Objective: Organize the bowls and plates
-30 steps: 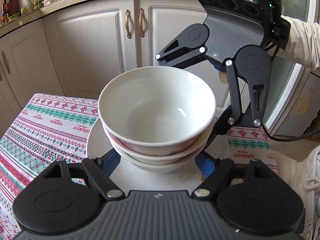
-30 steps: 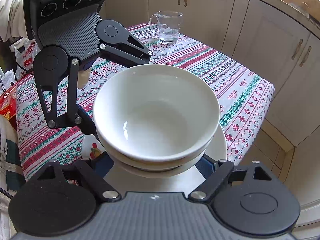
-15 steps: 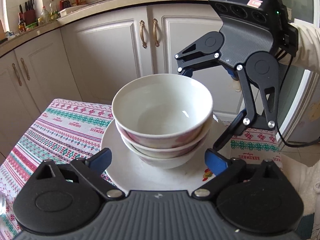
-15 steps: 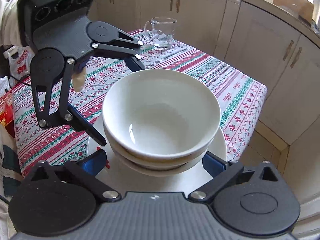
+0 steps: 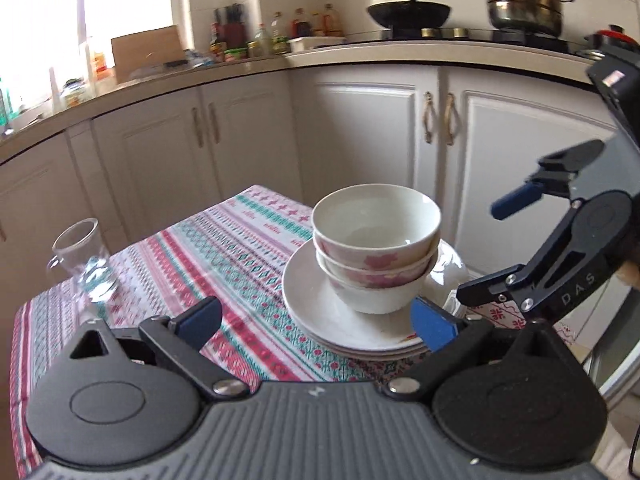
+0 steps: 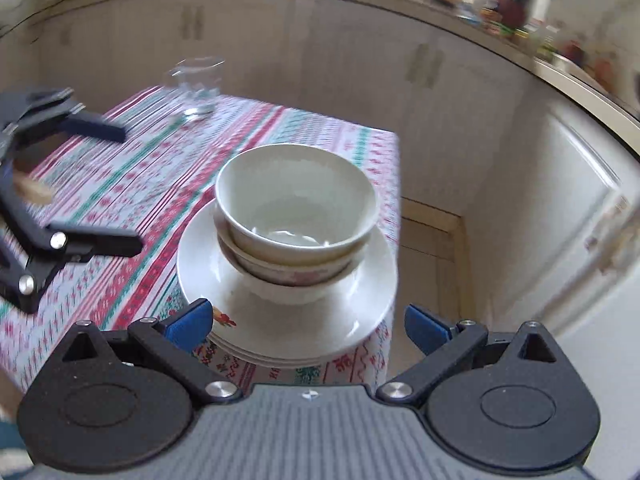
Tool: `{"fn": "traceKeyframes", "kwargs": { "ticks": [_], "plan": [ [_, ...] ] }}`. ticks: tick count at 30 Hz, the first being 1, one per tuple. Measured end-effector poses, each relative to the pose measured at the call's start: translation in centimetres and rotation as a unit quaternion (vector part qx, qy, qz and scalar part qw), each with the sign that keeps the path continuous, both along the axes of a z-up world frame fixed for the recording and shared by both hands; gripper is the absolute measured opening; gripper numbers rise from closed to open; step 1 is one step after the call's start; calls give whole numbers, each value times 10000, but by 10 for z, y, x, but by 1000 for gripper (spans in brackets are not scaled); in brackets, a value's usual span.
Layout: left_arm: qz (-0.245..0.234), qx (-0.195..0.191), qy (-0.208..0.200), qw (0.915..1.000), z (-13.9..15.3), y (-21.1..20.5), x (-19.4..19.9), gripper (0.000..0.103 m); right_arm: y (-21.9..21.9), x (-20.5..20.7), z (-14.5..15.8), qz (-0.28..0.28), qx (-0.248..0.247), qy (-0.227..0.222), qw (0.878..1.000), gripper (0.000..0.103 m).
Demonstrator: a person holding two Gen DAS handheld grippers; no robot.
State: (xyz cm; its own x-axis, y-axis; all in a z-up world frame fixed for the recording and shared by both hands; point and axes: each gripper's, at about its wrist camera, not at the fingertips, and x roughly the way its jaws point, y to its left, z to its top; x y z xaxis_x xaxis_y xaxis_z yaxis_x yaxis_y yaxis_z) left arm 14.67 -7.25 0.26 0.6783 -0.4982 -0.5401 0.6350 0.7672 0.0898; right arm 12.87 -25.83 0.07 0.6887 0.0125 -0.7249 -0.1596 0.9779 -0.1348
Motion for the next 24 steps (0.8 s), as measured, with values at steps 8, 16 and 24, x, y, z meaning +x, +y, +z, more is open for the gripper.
{"fn": "traceKeyframes", "kwargs": {
  "ticks": [8,16,24],
  "plan": [
    [1021,-274,489,9932,13,19,-26,100,14,-45,9,-1359,476,-336,9890,103],
    [1309,-282,492,9898,18,22,-44,100,24,-74,25,-1769,631,-705,9797,103],
    [1395,-307,472,9886,22,21,-48,100,27,-81,30,-1824,656,-834,9775,103]
  ]
}}
